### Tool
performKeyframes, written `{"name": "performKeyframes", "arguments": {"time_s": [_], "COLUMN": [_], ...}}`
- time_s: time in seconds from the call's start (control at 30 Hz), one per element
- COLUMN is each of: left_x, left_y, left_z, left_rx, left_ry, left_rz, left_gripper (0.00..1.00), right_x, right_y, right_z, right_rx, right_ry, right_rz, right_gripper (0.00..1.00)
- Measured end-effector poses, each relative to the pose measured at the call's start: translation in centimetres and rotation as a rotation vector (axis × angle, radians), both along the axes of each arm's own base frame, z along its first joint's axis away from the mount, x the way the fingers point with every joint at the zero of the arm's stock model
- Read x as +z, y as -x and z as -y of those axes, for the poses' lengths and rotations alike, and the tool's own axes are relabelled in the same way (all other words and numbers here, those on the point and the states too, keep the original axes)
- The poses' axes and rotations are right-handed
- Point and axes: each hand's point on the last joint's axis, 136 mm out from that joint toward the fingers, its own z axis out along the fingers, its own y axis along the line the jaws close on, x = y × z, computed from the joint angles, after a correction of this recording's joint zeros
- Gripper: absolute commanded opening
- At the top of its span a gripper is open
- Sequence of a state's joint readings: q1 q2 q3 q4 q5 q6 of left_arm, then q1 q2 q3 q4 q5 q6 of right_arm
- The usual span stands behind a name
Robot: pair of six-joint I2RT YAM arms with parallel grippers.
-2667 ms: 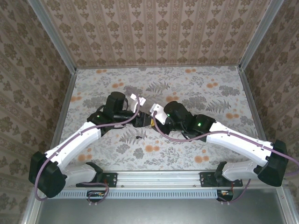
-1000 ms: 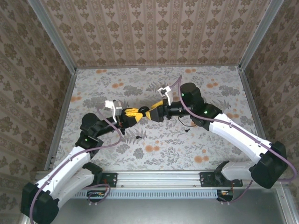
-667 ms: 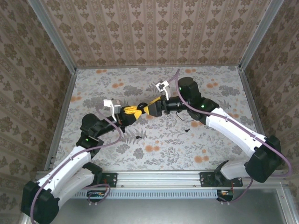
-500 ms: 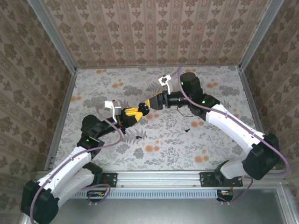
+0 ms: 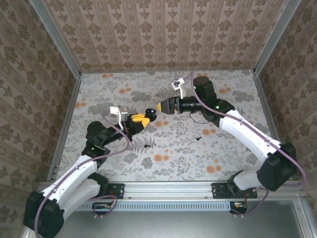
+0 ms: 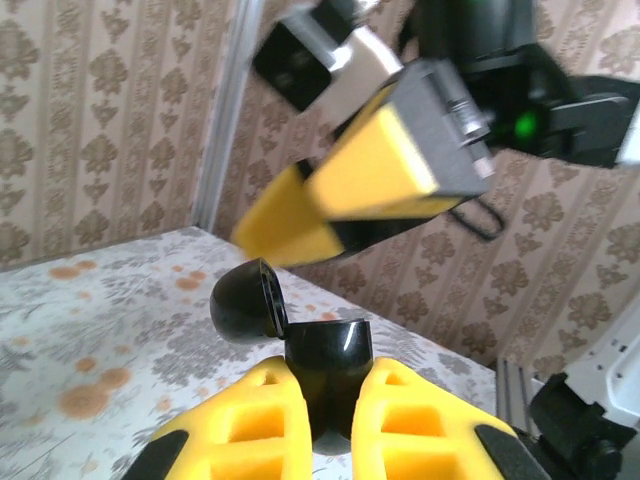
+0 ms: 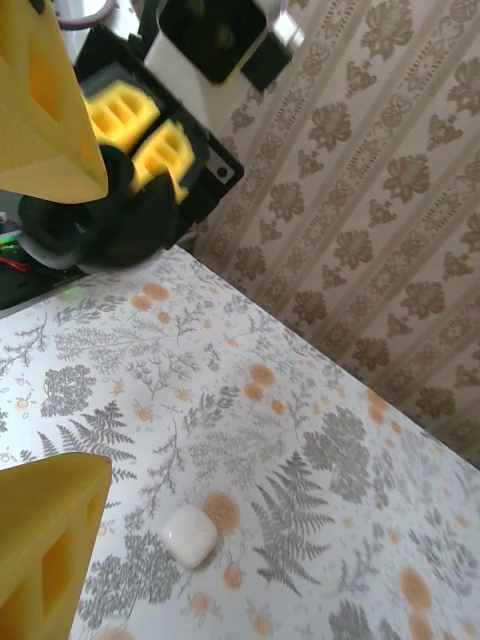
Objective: Insert the wireless bluetooth earbuds into the charging case
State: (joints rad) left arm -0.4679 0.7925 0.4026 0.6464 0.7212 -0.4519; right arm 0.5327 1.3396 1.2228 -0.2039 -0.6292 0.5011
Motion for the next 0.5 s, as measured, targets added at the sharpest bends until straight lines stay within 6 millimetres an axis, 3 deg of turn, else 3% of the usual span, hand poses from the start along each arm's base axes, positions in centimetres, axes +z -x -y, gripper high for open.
{"name": "performKeyframes", "arguments": {"time_s": [0.13,0.23,0.33,0.5], "left_x": [-1.2,-1.2,-0.8,-0.9], "left_y": [-0.9,-0.8,0.0,1.5], "left_z": [-2.1,-3.5,-4.5,-5.5], "left_rx": [0.089,0.138,0.171,0.21], "left_ry": [-0.017,-0.026,-0.041,-0.076], "left_rz": [-0.025,-0.014,0.02,0.061], "left_gripper": [0.0,0.0,0.0,0.0], "right_x": [0.9,-0.8,-4.5,-12.3], "right_y": [0.3,0.2,-0.3,-0.8], "right_z": [2.0,2.8,2.4,-0.3], "right_rx": [-0.097,-0.149,-0.162,-0.076], "right_ry": [0.033,0.094,0.223,0.497], "right_rz": [0.036,0.025,-0.009,-0.096], "right_gripper": [0.64,0.63,0.63,0.61]}}
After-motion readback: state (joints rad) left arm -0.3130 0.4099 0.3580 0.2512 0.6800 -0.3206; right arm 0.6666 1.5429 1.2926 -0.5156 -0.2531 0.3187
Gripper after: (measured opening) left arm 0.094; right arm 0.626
